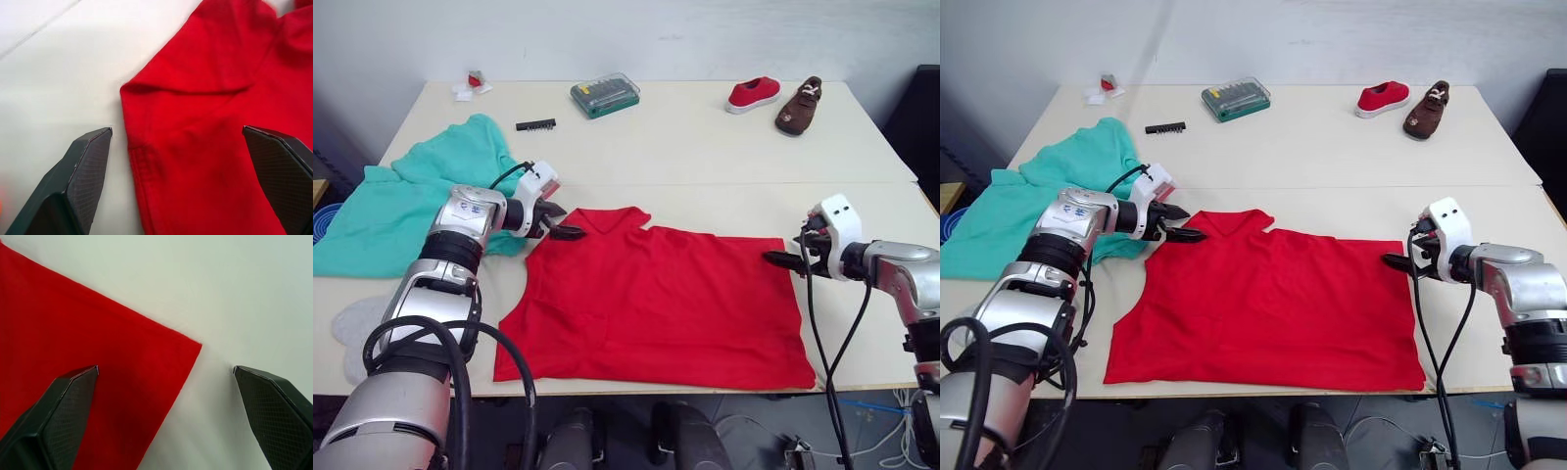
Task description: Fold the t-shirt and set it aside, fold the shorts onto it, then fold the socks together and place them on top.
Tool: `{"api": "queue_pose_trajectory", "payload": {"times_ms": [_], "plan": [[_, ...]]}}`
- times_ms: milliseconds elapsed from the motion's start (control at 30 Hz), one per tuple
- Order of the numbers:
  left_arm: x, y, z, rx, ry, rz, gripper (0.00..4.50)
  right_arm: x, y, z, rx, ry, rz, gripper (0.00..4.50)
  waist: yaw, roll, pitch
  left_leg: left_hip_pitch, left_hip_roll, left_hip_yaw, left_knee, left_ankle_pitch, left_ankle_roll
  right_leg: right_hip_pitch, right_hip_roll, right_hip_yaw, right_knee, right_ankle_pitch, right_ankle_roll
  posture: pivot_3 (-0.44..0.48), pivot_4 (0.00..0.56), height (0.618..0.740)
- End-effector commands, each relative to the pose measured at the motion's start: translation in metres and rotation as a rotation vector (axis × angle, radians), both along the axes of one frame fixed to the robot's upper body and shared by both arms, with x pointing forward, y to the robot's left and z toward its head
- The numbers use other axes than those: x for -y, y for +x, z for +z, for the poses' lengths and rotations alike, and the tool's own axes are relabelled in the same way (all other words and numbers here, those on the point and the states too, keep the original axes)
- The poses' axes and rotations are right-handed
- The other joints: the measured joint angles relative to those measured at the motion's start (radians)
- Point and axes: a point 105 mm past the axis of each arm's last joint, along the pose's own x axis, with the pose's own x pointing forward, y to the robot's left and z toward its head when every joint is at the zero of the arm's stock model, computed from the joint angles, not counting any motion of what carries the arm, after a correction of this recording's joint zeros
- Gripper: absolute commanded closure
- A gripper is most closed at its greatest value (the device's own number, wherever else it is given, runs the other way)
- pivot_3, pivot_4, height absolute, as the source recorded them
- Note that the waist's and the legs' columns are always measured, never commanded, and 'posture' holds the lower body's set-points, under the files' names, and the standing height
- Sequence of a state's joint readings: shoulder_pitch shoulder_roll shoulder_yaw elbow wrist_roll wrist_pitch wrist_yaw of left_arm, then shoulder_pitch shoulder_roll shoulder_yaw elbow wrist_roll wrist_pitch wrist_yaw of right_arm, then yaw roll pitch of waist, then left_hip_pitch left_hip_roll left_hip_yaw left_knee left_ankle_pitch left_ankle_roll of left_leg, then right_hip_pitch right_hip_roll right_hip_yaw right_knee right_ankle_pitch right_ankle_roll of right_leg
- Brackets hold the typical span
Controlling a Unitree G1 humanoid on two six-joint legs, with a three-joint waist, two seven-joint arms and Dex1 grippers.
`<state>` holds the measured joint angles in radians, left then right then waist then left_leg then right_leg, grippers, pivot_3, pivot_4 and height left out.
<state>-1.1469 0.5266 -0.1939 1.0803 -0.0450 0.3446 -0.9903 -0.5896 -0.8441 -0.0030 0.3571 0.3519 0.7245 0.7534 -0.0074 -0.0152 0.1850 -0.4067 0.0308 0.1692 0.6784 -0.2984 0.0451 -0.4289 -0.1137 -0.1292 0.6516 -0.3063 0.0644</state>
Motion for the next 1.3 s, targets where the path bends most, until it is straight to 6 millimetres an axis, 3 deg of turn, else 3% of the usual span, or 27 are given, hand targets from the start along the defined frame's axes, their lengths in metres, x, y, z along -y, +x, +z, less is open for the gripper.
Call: {"api": "queue_pose_trajectory", "payload": {"times_ms": [33, 233, 367, 433, 567, 700, 833, 967, 1067, 1200, 1300], "plan": [[0.000, 0.002, 0.007, 0.012, -0.008, -0.002, 0.58, -0.005, 0.005, 0.004, 0.002, 0.021, 0.001, 0.38, -0.004, 0.000, 0.000, 0.000, 0.000, 0.000, 0.001, 0.000, 0.000, 0.000, 0.000, 0.000, 0.001, 0.000, 0.000, 0.000, 0.150, 0.740], [-0.003, 0.004, 0.000, 0.013, 0.003, 0.032, 2.53, -0.006, 0.007, -0.001, -0.008, 0.012, 0.006, 2.33, -0.014, 0.000, 0.000, 0.000, 0.000, 0.000, 0.002, 0.000, 0.000, 0.000, 0.000, 0.000, 0.002, 0.000, 0.000, 0.000, 0.150, 0.740], [0.002, 0.006, 0.009, 0.080, -0.005, -0.009, 3.80, -0.005, 0.009, -0.002, 0.000, 0.009, 0.005, 3.73, -0.019, 0.000, 0.000, 0.000, 0.000, 0.000, 0.002, 0.000, 0.000, 0.000, 0.000, 0.000, 0.003, 0.000, 0.000, 0.000, 0.150, 0.740], [0.008, 0.006, 0.020, 0.146, -0.017, -0.068, 3.81, -0.006, 0.009, -0.004, 0.001, 0.011, 0.004, 4.36, -0.020, 0.000, 0.000, 0.000, 0.000, 0.000, 0.003, 0.000, 0.000, 0.000, 0.000, 0.000, 0.003, 0.000, 0.000, 0.000, 0.150, 0.740], [0.015, 0.002, 0.036, 0.278, 0.039, -0.197, 3.81, -0.009, 0.009, -0.004, 0.003, 0.017, 0.009, 4.46, -0.020, 0.000, 0.000, 0.000, 0.000, 0.000, 0.003, 0.000, 0.000, 0.000, -0.001, 0.000, 0.003, 0.000, 0.000, 0.000, 0.150, 0.740], [0.000, 0.004, 0.029, 0.336, 0.240, -0.207, 2.97, -0.009, 0.010, -0.003, 0.010, 0.016, 0.010, 4.50, -0.021, 0.000, 0.000, 0.000, 0.000, 0.000, 0.003, 0.000, 0.000, 0.000, -0.001, 0.000, 0.003, 0.000, 0.000, 0.000, 0.150, 0.740], [0.004, 0.006, 0.035, 0.339, 0.183, -0.195, 1.80, -0.008, 0.011, -0.002, 0.017, 0.010, 0.006, 4.50, -0.020, 0.000, 0.000, 0.001, 0.000, 0.000, 0.003, 0.000, 0.000, 0.000, -0.001, 0.000, 0.004, 0.000, 0.000, 0.000, 0.150, 0.740], [0.000, 0.011, 0.029, 0.332, 0.237, -0.156, 1.80, -0.008, 0.011, -0.002, 0.024, 0.012, 0.004, 4.50, -0.020, 0.000, 0.000, 0.000, 0.000, 0.000, 0.003, 0.000, 0.000, 0.000, -0.001, 0.000, 0.004, 0.000, 0.000, 0.000, 0.150, 0.740], [0.006, 0.009, 0.035, 0.367, 0.223, -0.198, 1.23, -0.009, 0.010, -0.001, 0.027, 0.015, 0.006, 4.50, -0.020, 0.000, 0.000, 0.000, 0.000, 0.000, 0.003, 0.000, 0.000, 0.000, -0.001, 0.000, 0.004, 0.000, 0.000, 0.000, 0.150, 0.740], [0.025, 0.003, 0.048, 0.424, 0.150, -0.298, 0.04, -0.010, 0.010, 0.000, 0.030, 0.014, 0.007, 4.50, -0.020, 0.000, 0.000, 0.000, 0.000, 0.000, 0.003, 0.000, 0.000, 0.000, -0.001, 0.000, 0.005, 0.000, 0.000, 0.000, 0.150, 0.740], [0.035, -0.001, 0.043, 0.418, 0.161, -0.352, 0.04, -0.010, 0.011, 0.001, 0.034, 0.017, 0.007, 4.50, -0.020, 0.000, 0.000, 0.000, 0.000, 0.000, 0.004, 0.000, 0.000, 0.000, -0.001, 0.000, 0.005, 0.000, 0.000, 0.000, 0.150, 0.740]]}}
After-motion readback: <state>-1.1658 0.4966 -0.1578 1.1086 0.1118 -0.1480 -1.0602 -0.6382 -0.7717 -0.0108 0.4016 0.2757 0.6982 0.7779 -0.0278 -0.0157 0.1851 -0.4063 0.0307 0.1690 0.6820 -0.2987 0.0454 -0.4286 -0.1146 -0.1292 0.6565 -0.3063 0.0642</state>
